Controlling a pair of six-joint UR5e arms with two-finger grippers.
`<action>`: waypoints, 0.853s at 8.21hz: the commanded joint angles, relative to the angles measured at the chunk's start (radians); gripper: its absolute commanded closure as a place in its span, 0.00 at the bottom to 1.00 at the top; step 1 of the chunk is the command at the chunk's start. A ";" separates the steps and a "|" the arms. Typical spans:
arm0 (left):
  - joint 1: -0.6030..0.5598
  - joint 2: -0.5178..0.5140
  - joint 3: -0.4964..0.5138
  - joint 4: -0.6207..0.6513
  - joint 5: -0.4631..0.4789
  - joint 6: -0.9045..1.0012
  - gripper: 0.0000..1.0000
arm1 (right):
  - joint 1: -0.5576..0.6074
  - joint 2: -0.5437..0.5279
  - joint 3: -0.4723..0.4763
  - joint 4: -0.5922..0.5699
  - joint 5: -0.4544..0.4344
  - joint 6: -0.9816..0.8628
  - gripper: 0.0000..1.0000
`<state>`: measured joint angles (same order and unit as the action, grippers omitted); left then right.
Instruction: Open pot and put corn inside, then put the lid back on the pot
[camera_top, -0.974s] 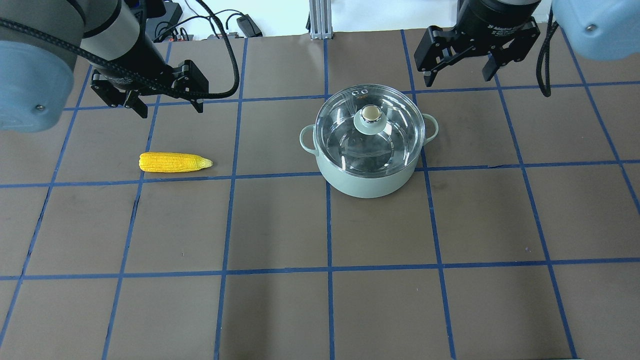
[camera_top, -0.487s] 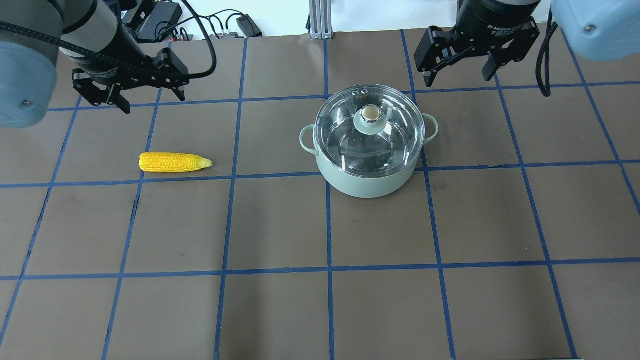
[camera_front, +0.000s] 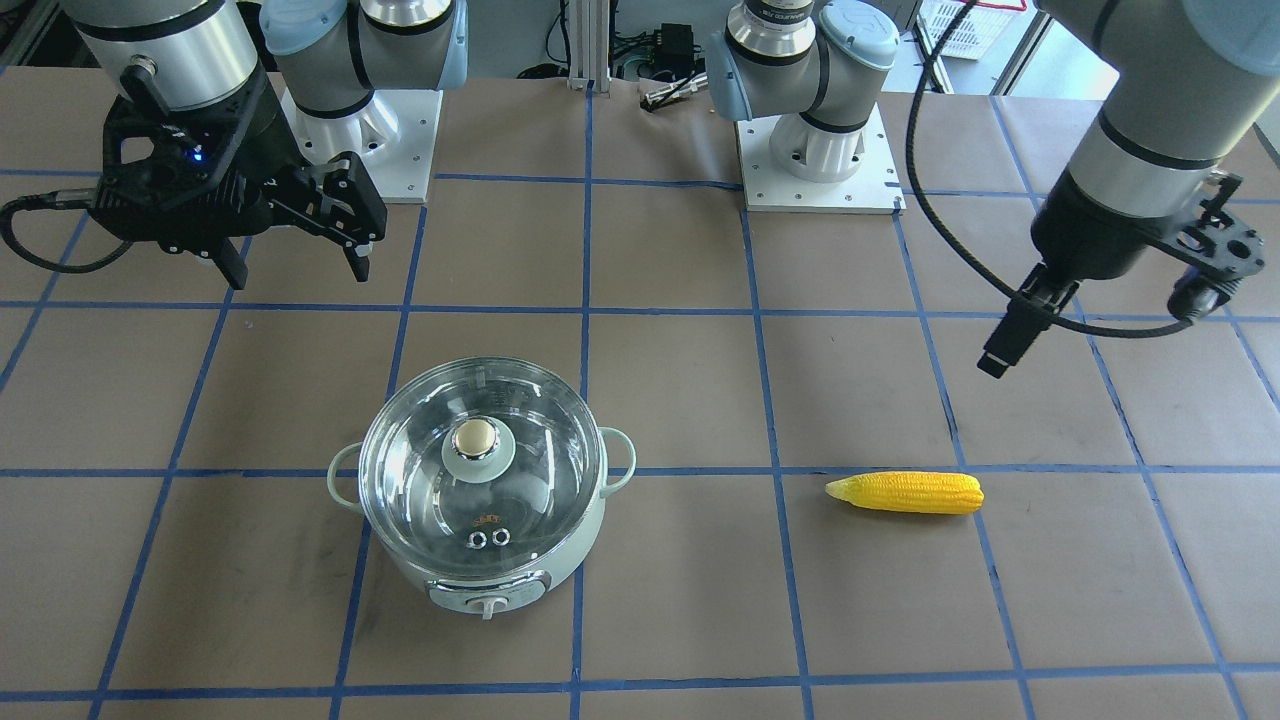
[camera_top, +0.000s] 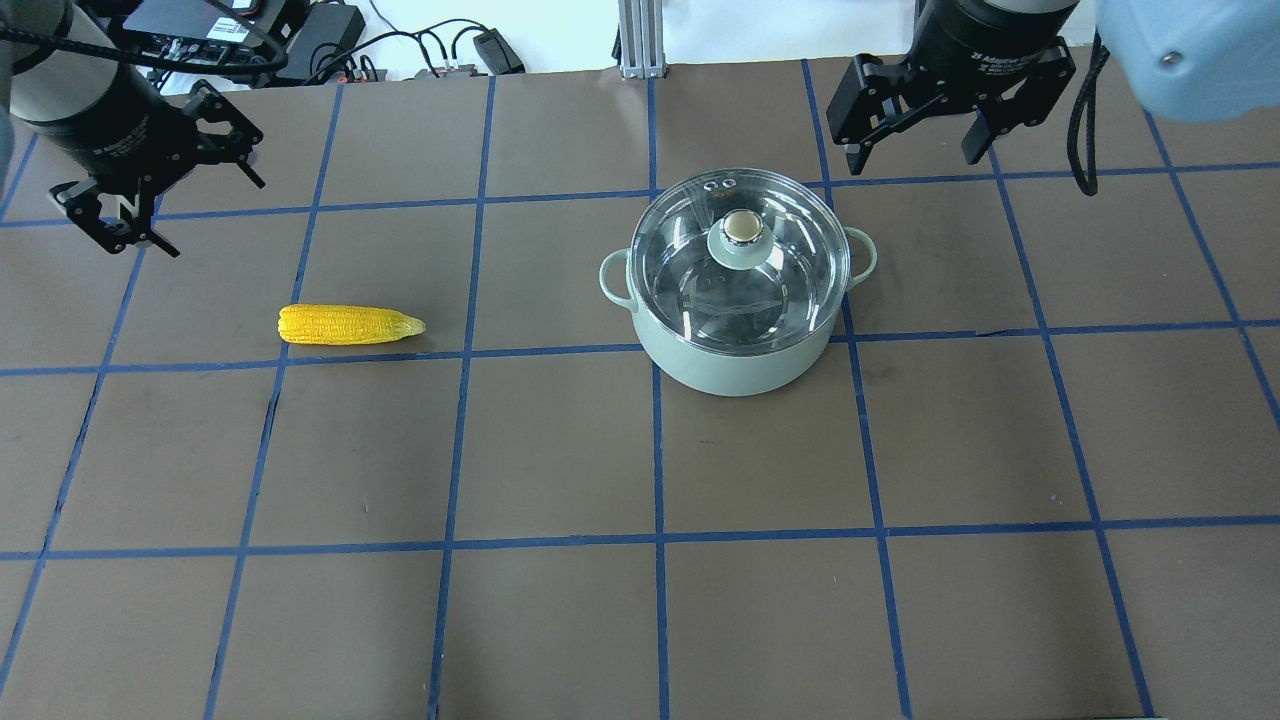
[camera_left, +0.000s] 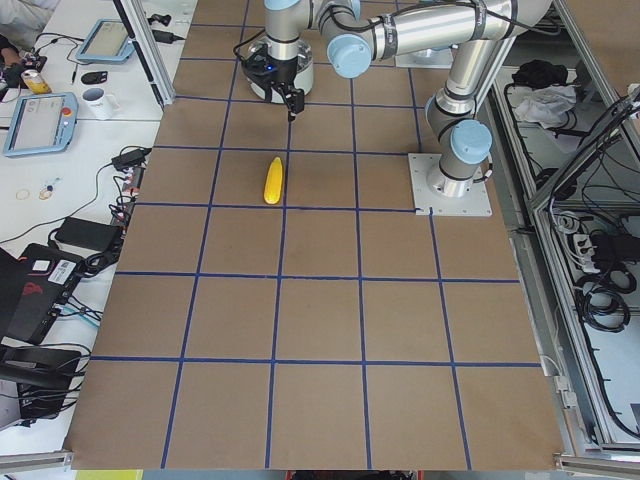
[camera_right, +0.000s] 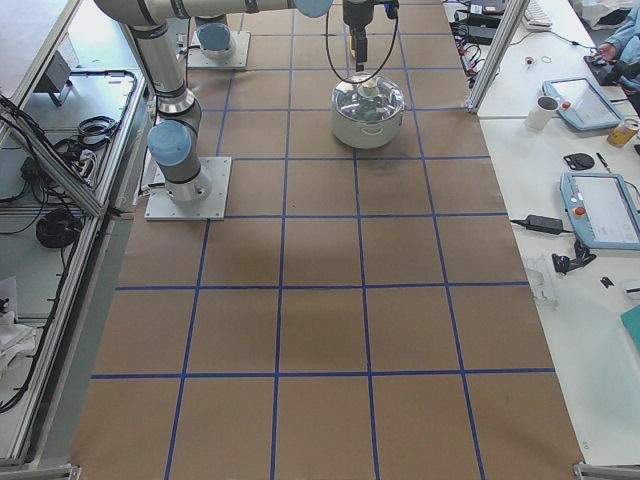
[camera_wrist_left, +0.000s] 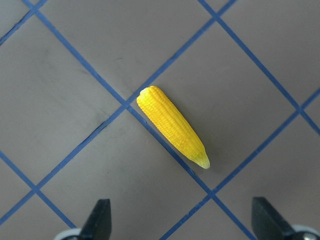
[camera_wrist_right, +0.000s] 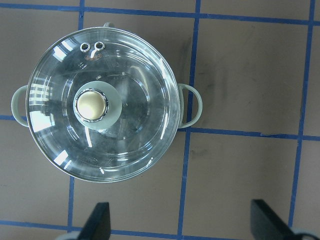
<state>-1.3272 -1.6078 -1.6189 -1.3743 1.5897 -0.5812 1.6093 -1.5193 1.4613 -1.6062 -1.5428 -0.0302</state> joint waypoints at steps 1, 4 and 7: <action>0.098 -0.047 -0.001 -0.005 -0.004 -0.297 0.00 | 0.014 0.050 0.002 -0.105 0.000 0.074 0.03; 0.100 -0.176 -0.001 -0.014 -0.004 -0.338 0.00 | 0.130 0.157 0.002 -0.206 -0.010 0.197 0.03; 0.100 -0.213 -0.047 -0.045 -0.059 -0.348 0.00 | 0.172 0.231 0.017 -0.253 -0.003 0.294 0.03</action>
<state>-1.2275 -1.7973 -1.6339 -1.4061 1.5543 -0.9218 1.7510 -1.3307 1.4671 -1.8402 -1.5465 0.2032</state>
